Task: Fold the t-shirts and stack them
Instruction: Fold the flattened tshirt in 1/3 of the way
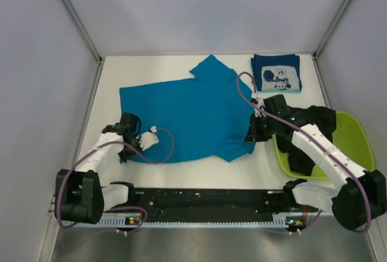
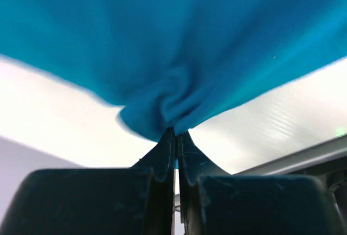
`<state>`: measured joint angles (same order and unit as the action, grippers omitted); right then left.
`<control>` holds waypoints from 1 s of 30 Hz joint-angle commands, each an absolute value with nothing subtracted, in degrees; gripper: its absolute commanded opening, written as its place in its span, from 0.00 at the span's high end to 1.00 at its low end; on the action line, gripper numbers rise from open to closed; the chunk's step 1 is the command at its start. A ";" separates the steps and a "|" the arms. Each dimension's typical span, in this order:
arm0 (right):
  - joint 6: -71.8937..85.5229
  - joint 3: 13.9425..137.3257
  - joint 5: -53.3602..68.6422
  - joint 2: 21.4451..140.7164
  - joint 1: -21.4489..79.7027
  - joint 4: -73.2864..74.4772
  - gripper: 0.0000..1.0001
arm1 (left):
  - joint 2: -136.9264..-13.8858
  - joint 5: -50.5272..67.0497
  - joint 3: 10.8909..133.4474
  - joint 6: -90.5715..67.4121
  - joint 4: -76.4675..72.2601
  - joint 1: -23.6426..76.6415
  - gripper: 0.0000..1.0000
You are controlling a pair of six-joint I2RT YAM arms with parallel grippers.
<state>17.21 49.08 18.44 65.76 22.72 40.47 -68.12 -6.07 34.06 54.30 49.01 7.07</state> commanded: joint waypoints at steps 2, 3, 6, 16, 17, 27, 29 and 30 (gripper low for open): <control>17.67 50.36 20.56 61.17 22.59 45.53 1.00 | -64.60 -9.05 44.90 45.89 45.53 1.68 1.00; 16.71 51.67 20.13 62.04 22.67 45.27 1.00 | -64.86 -8.97 45.96 45.53 45.01 1.41 1.00; 11.27 60.95 16.71 69.05 22.41 44.83 1.00 | -67.57 -7.65 49.64 44.56 42.28 1.32 1.00; -7.19 87.52 15.82 99.99 19.60 40.08 1.00 | -82.87 -8.87 58.53 41.05 36.75 1.41 1.00; -8.16 89.19 15.30 102.02 19.60 40.08 1.00 | -83.58 -9.57 58.62 40.70 36.04 1.32 1.00; -11.60 96.77 11.96 112.14 18.90 39.99 1.00 | -90.43 -14.85 59.85 35.16 36.30 0.44 1.00; -11.17 96.68 11.43 112.76 18.28 40.08 1.00 | -91.40 -14.16 59.94 34.63 36.74 0.44 1.00; -10.64 96.85 11.60 113.11 17.85 40.08 1.00 | -91.67 -13.45 59.94 34.54 36.74 0.44 1.00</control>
